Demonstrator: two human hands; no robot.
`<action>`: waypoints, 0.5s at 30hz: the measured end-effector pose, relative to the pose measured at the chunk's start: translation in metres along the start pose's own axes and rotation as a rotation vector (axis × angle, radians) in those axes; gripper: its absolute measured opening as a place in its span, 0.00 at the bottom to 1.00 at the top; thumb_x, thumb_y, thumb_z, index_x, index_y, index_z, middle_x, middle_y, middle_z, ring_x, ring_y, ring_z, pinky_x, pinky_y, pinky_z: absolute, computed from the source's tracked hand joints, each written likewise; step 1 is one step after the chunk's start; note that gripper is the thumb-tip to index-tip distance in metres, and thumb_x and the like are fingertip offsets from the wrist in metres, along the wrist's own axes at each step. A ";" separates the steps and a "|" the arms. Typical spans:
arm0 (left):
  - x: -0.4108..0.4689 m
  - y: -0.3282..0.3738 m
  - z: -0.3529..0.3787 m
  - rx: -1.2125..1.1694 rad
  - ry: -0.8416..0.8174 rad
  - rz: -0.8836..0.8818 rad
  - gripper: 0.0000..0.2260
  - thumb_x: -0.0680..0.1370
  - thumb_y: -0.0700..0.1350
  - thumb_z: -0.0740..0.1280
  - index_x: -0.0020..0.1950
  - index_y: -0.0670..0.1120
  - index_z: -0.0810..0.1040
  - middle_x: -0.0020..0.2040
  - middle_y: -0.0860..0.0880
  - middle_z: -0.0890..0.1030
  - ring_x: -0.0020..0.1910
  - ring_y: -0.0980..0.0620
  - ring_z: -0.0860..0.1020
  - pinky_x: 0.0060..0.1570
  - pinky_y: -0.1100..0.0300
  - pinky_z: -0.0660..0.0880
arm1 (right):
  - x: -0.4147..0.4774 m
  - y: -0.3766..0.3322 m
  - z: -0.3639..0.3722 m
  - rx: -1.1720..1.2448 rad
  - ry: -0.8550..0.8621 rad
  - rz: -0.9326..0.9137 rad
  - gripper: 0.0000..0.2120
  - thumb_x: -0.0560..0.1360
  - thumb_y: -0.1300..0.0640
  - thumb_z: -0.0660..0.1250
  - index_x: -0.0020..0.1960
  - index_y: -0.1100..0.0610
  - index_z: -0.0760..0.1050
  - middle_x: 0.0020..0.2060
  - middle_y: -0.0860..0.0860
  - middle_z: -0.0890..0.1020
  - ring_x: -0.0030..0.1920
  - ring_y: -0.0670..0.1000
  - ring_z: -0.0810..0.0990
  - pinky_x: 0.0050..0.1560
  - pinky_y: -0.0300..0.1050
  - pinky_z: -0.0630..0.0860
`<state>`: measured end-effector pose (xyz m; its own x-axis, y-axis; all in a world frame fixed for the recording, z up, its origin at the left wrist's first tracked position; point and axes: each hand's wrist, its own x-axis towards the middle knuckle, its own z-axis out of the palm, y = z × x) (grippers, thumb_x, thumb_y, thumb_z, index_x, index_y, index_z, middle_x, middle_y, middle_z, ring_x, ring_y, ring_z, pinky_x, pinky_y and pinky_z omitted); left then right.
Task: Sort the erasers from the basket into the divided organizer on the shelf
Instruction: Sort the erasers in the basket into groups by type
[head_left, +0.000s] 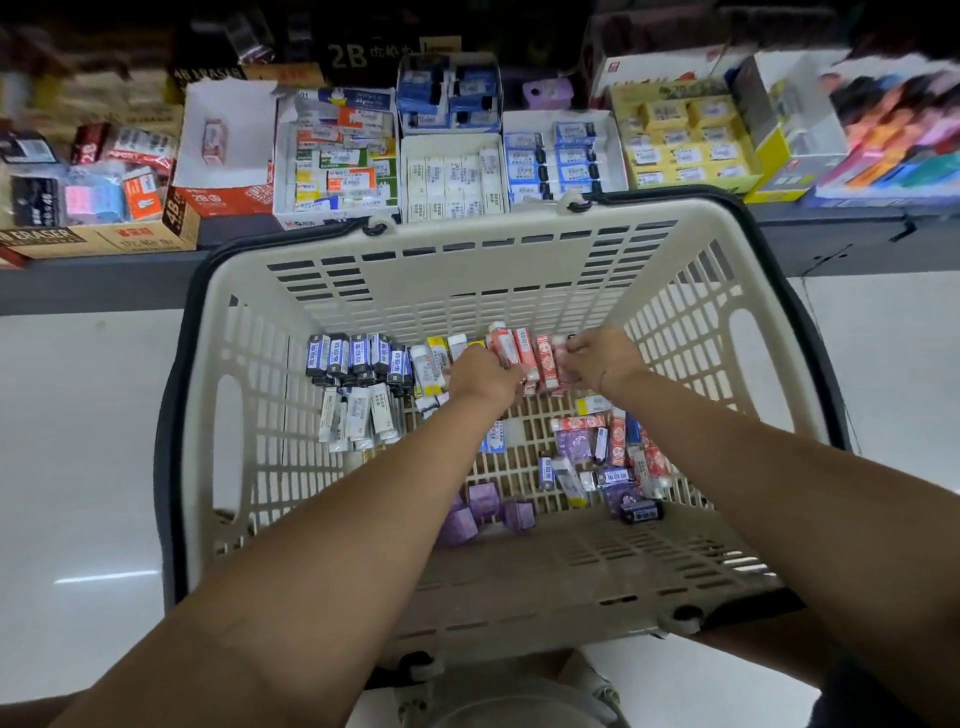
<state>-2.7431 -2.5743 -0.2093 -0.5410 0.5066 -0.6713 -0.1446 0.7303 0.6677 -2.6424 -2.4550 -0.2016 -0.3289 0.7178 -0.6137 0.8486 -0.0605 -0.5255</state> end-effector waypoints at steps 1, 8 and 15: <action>-0.001 0.003 0.000 0.024 -0.009 0.014 0.13 0.75 0.44 0.72 0.35 0.38 0.75 0.41 0.36 0.83 0.41 0.39 0.83 0.46 0.43 0.80 | 0.003 0.001 0.003 0.018 -0.012 0.010 0.08 0.74 0.59 0.71 0.52 0.60 0.80 0.48 0.58 0.83 0.48 0.57 0.83 0.56 0.51 0.78; -0.002 0.008 -0.004 0.209 -0.035 0.085 0.12 0.76 0.44 0.70 0.37 0.42 0.71 0.40 0.37 0.83 0.40 0.40 0.83 0.47 0.45 0.80 | -0.009 -0.007 -0.009 0.154 -0.136 0.019 0.05 0.75 0.70 0.65 0.50 0.65 0.77 0.38 0.59 0.80 0.33 0.53 0.78 0.33 0.39 0.79; 0.003 0.003 0.005 0.185 0.040 0.087 0.13 0.79 0.50 0.65 0.49 0.39 0.76 0.41 0.38 0.83 0.40 0.39 0.82 0.45 0.45 0.80 | -0.015 -0.014 -0.048 -0.631 -0.397 -0.139 0.11 0.73 0.61 0.67 0.55 0.60 0.80 0.45 0.56 0.83 0.43 0.53 0.81 0.50 0.47 0.79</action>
<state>-2.7413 -2.5679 -0.2112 -0.5774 0.5558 -0.5980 0.0568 0.7581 0.6497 -2.6291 -2.4315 -0.1570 -0.4731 0.3794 -0.7952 0.8256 0.5061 -0.2497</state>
